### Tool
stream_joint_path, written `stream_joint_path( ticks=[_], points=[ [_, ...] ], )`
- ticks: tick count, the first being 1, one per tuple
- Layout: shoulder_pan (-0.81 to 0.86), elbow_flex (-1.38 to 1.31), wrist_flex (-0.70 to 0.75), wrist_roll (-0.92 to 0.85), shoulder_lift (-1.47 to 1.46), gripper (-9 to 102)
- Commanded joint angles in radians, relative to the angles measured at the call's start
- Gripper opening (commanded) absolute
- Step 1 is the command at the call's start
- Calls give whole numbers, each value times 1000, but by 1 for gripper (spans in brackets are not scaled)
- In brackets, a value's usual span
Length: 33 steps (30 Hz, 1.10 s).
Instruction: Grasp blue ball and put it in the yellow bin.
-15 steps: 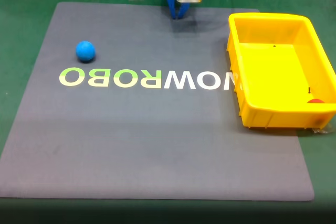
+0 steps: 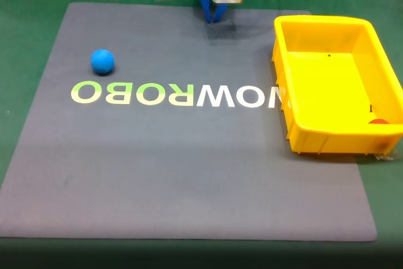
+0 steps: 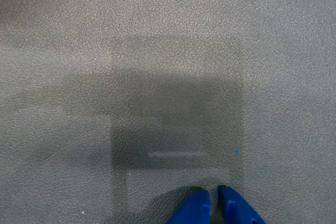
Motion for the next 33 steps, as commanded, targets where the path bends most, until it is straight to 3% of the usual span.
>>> stream_joint_path(
  ticks=[1, 5, 12, 15, 28, 33],
  points=[
    [20, 32, 3, -8, 14, 1],
    [35, 26, -29, -20, 11, 5],
    [146, -120, -61, -98, 11, 29],
    [193, -190, -121, -161, -35, 30],
    [480, -755, -505, -212, -976, 30],
    [584, -971, -537, -239, -1239, 30]
  ],
)
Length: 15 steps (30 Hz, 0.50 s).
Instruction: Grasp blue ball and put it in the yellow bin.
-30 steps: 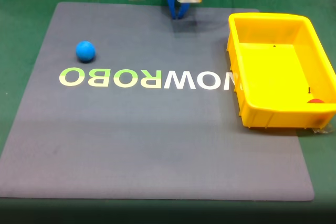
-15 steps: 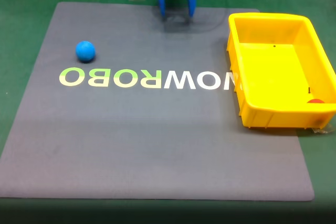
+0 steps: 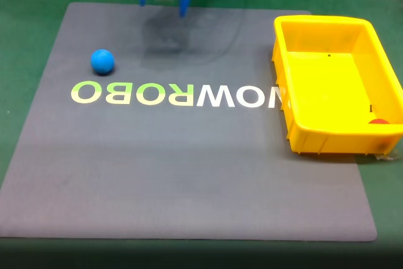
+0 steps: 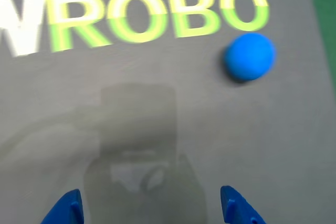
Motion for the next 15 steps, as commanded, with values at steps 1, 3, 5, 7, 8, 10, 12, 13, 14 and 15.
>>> stream_joint_path(
  ticks=[1, 3, 5, 7, 8, 10, 12, 13, 14, 15],
  points=[
    [74, -181, -52, -14, -149, 30],
    [100, -235, -78, -18, -225, 30],
    [121, -288, -86, -26, -295, 30],
    [138, -328, -104, -32, -353, 30],
    [146, -351, -107, -38, -382, 30],
    [160, -390, -115, -43, -439, 30],
    [172, -419, -129, -51, -486, 30],
    [178, -428, -138, -55, -506, 30],
    [181, -434, -150, -60, -525, 30],
    [183, -439, -164, -64, -543, 30]
  ],
)
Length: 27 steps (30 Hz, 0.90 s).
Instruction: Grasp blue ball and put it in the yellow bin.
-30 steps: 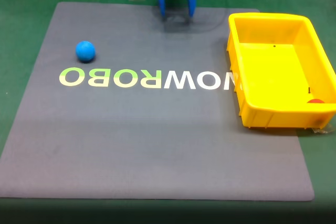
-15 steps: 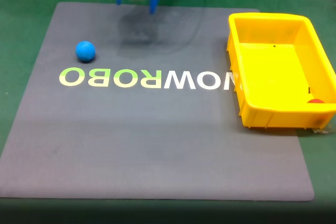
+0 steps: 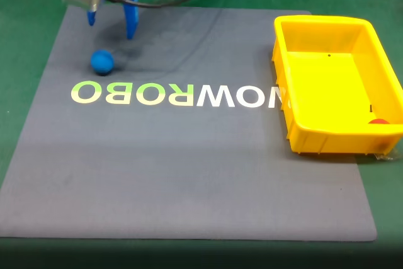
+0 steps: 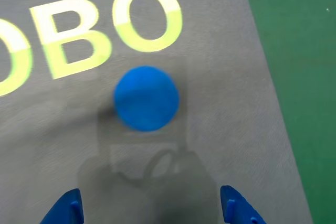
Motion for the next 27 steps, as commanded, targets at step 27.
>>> stream_joint_path(
  ticks=[27],
  points=[
    [-80, -382, -74, 66, -393, 30]
  ],
)
